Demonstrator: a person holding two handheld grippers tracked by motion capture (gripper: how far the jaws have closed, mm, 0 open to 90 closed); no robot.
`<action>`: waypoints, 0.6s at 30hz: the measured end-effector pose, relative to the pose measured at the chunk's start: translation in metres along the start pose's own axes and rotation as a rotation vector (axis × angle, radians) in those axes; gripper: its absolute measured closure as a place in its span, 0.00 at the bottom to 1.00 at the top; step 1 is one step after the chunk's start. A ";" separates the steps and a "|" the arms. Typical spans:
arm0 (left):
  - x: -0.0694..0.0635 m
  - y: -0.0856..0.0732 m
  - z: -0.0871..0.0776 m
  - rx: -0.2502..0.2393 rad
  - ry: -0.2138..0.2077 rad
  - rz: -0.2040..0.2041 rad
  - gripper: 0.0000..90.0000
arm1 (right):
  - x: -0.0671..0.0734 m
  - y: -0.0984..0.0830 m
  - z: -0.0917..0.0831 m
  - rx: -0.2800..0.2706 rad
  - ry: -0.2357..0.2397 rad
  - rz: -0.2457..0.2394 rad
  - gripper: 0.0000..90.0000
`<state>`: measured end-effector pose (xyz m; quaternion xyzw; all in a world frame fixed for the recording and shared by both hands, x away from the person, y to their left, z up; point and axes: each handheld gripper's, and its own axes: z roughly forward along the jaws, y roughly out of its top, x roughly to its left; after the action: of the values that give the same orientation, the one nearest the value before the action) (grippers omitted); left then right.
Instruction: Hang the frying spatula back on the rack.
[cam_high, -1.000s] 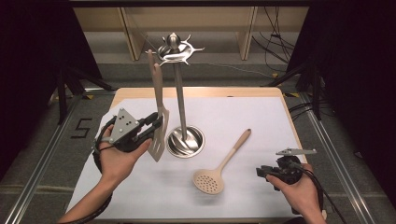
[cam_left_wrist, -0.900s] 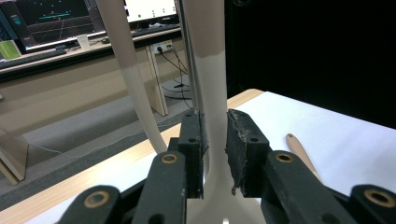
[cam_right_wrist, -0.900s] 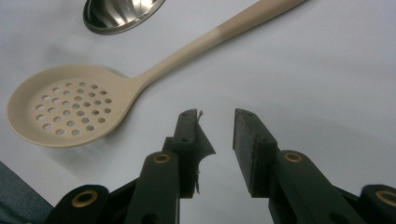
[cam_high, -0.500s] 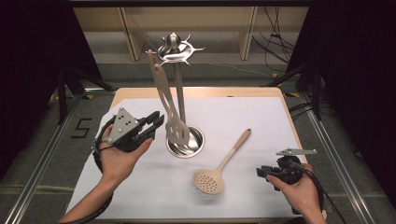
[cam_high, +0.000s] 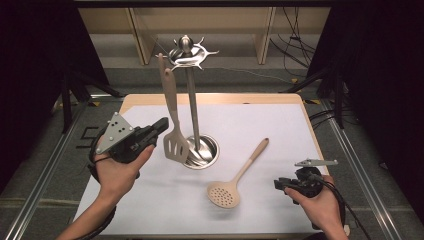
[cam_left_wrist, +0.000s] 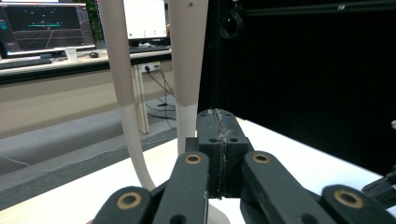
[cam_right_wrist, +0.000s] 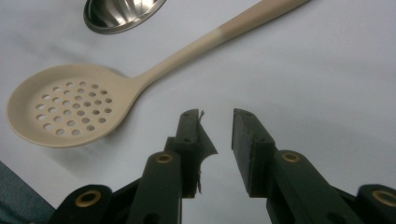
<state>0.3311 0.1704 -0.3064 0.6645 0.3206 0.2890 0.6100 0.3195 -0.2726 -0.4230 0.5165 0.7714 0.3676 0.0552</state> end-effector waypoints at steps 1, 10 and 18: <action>0.002 0.001 0.001 -0.009 -0.010 0.019 0.99 | 0.002 0.000 -0.001 0.014 0.003 0.021 0.81; -0.002 0.017 0.004 -0.072 -0.028 0.013 1.00 | 0.001 -0.001 0.000 0.004 0.011 0.017 0.84; -0.006 0.045 0.004 -0.129 -0.044 0.007 1.00 | -0.003 -0.004 0.000 -0.007 -0.006 -0.003 0.90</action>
<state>0.3342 0.1608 -0.2615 0.6312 0.2855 0.2963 0.6575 0.3178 -0.2764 -0.4262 0.5162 0.7708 0.3684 0.0599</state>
